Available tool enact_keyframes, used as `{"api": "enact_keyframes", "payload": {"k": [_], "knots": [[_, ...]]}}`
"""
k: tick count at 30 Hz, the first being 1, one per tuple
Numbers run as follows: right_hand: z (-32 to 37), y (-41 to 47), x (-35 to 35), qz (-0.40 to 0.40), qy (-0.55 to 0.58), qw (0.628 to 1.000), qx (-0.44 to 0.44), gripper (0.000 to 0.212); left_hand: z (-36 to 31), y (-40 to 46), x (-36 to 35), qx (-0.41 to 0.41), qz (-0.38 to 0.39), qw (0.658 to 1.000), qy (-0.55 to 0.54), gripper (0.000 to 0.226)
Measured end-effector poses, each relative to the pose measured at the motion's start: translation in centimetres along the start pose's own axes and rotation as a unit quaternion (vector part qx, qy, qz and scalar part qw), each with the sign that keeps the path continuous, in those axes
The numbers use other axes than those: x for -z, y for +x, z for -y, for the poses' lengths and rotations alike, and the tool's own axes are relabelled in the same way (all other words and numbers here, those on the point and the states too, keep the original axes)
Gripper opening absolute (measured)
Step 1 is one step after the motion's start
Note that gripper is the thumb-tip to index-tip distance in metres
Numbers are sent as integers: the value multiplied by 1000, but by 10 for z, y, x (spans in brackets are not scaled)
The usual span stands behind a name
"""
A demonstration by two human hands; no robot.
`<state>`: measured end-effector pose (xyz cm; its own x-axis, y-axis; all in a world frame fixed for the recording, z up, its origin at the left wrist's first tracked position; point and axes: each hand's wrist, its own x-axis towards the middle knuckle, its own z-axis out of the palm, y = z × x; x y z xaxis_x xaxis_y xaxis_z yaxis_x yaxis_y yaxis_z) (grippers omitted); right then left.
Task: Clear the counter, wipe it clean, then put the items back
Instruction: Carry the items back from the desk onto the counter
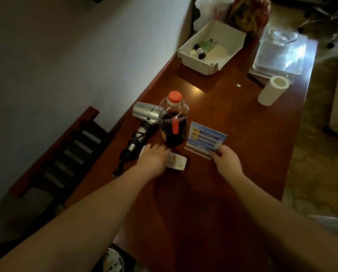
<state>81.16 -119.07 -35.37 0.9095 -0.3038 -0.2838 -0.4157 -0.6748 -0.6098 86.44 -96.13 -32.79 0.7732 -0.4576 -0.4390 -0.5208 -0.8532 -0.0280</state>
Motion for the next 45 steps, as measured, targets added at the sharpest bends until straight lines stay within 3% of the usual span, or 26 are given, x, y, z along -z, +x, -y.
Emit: {"api": "enact_keyframes", "payload": {"k": [8, 15, 19, 26, 33, 45], "knots": [[5, -27, -5, -22, 29, 999, -28, 25, -13, -45, -12, 35, -44, 992, -109, 58], [12, -106, -8, -13, 183, 979, -92, 12, -7, -127, -22, 121, -48, 948, -292, 66], [26, -154, -19, 9, 179, 982, -68, 11, 6, -184, -37, 154, -67, 927, -337, 67], [77, -252, -50, 80, 127, 988, 24, 4, 32, -320, -72, 208, -115, 885, -400, 75], [151, -359, -92, 155, 73, 977, 128, 21, 64, -487, -108, 302, -168, 839, -420, 74], [290, -538, -169, 246, 30, 897, 365, 29, 98, -751, -157, 446, -289, 743, -406, 73]]}}
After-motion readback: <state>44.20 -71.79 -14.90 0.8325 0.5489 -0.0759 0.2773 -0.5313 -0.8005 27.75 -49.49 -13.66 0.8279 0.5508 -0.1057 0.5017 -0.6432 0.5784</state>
